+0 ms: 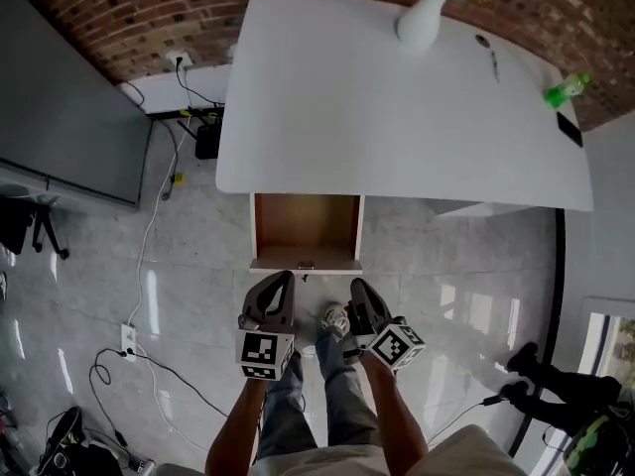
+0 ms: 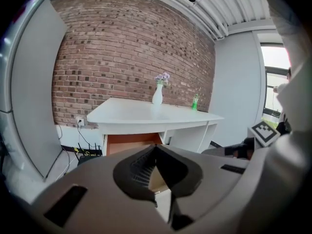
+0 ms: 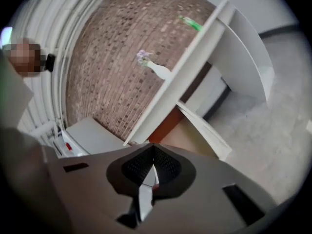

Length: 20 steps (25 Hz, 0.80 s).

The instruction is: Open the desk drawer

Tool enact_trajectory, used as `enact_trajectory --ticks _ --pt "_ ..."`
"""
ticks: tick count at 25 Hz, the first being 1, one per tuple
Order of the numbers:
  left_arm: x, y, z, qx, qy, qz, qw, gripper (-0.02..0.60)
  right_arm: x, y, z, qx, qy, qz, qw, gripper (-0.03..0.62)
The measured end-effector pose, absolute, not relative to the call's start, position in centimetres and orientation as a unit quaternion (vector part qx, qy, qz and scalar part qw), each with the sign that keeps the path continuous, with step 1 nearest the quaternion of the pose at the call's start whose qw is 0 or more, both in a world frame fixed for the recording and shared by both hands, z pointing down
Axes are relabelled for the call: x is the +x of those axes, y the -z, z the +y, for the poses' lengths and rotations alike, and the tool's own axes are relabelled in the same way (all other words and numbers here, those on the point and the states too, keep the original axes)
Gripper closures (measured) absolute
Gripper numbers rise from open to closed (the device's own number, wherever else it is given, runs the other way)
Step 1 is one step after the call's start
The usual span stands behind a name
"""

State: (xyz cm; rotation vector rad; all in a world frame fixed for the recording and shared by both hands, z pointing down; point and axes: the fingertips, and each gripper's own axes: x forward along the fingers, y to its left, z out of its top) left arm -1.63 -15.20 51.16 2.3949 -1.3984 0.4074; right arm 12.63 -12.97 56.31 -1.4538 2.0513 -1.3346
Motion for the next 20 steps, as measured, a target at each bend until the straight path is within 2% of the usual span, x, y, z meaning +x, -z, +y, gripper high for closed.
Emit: enact_trajectory --ticks 4,6,14,20 --pt "-0.7 -46.2 -13.7 0.84 -0.133 -0.499 0.165 0.569 13.5 -48.3 -12.7 -0.522 0.32 0.79 0.019 0.577" --pt "0.0 -43.8 -12.8 0.84 -0.13 -0.501 0.163 0.569 13.6 -44.5 -12.2 -0.517 0.265 0.814 -0.014 0.577" --pt "4.2 -33.8 -9.7 0.86 -0.123 -0.483 0.108 0.569 14.5 -31.8 -10.3 -0.506 0.089 0.855 -0.077 0.577" --pt "4.0 -29.8 -7.7 0.855 -0.116 -0.496 0.103 0.569 15.1 -28.6 -8.1 -0.511 0.071 0.853 -0.079 0.577"
